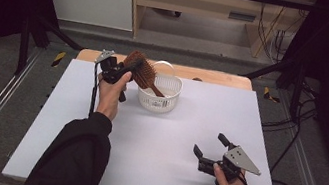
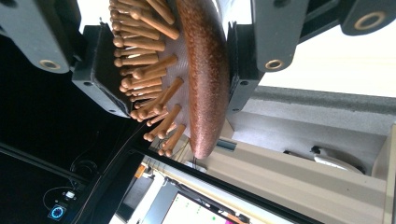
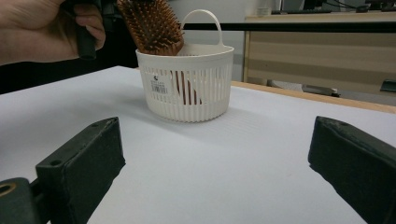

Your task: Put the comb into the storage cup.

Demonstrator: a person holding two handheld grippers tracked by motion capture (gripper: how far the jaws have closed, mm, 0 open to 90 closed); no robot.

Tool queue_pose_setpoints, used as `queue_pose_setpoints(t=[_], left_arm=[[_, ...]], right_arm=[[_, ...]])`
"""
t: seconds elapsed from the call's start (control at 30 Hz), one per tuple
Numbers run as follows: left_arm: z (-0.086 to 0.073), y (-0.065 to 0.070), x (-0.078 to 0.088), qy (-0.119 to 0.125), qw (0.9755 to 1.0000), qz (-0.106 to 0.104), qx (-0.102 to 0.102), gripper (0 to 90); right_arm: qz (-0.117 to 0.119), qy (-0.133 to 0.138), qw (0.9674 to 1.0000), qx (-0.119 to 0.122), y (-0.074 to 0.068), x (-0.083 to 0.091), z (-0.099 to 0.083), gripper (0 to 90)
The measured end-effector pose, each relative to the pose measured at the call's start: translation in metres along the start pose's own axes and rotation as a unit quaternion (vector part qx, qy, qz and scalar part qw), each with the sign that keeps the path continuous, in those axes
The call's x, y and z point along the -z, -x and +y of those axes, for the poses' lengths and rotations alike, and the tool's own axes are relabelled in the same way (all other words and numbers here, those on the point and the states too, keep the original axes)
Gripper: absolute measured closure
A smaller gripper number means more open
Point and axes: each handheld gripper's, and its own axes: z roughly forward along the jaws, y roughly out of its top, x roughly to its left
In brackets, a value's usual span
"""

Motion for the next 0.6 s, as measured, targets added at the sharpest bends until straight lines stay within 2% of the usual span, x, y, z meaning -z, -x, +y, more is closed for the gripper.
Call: queue_pose_setpoints(t=[0.6], left_arm=[[0.0001, -0.0014, -0.0004, -0.002, 1.0000, 0.008, 0.005, 43.9]], right_arm=[[0.003, -0.003, 1.0000, -0.002, 0.0000, 0.0000, -0.0004, 3.6]])
